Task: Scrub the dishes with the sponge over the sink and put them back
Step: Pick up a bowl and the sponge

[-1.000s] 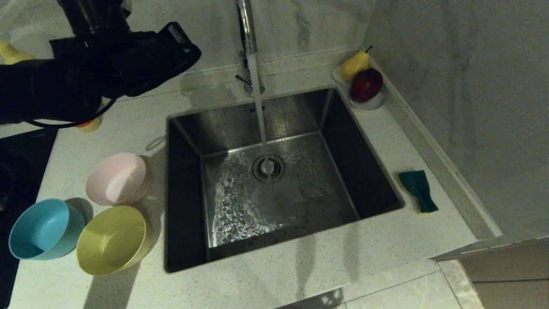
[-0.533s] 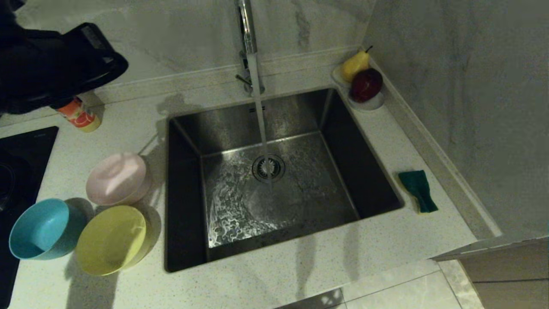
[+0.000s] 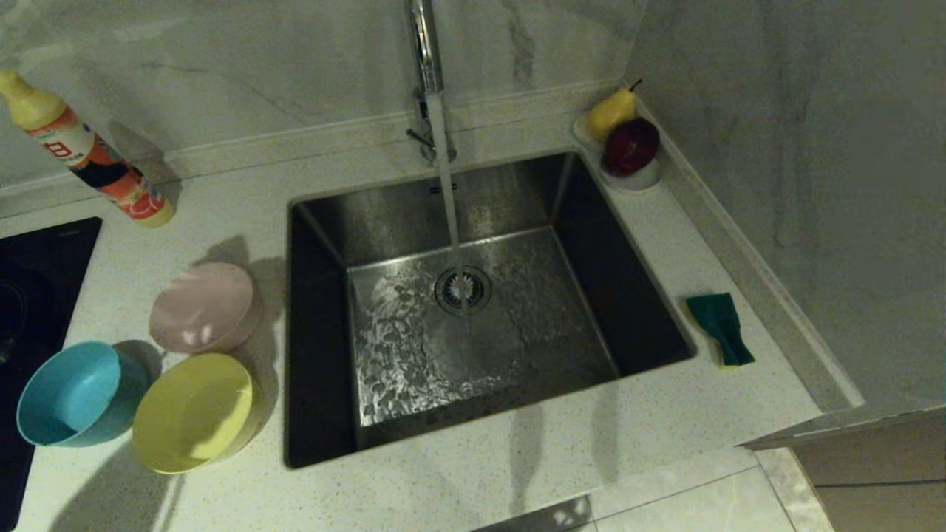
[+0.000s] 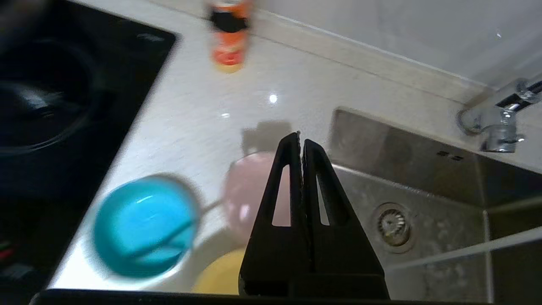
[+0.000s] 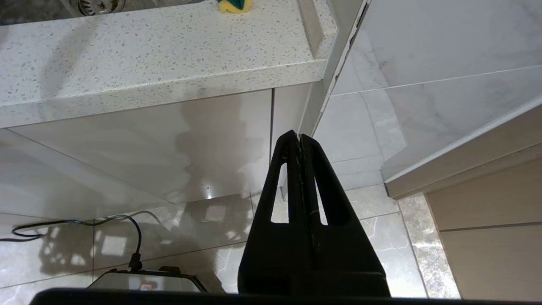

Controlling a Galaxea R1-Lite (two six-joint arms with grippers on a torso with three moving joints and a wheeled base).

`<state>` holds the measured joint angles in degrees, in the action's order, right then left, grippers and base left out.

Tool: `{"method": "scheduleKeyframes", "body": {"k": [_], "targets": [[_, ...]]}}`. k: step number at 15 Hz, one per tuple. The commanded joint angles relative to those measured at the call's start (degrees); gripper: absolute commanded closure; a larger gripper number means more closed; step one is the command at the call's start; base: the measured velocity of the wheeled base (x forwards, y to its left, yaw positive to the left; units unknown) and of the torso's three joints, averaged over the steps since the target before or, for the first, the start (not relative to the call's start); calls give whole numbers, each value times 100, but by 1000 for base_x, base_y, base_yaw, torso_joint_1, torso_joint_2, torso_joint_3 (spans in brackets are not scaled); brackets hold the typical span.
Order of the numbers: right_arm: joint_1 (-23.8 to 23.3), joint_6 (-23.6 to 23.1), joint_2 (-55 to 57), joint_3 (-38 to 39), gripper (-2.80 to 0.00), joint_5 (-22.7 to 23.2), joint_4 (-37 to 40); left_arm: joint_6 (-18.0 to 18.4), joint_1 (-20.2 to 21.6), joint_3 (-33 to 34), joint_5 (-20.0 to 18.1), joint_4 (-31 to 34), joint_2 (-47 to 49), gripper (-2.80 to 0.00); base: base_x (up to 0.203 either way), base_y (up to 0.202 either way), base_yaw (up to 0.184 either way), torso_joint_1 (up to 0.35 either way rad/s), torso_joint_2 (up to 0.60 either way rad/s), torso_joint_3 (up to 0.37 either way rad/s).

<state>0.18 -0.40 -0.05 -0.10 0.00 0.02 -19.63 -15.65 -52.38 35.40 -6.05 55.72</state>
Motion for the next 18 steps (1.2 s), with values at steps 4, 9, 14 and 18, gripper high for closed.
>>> {"method": "scheduleKeyframes", "body": {"k": [4, 9, 14, 18], "targets": [[8, -4, -4, 1, 0, 0, -2, 199, 623, 1596, 11, 4, -2309, 0, 0, 0, 0, 0, 0, 0], [-1, -4, -4, 1, 0, 0, -2, 375, 1080, 3130, -481, 42, -4017, 0, 0, 0, 0, 0, 0, 0], [-1, -4, -4, 1, 0, 0, -2, 1152, 1401, 4399, -1441, 483, -5547, 0, 0, 0, 0, 0, 0, 0], [-1, -4, -4, 1, 0, 0, -2, 1921, 1424, 5149, -3142, 535, -5589, 0, 0, 0, 0, 0, 0, 0]]}}
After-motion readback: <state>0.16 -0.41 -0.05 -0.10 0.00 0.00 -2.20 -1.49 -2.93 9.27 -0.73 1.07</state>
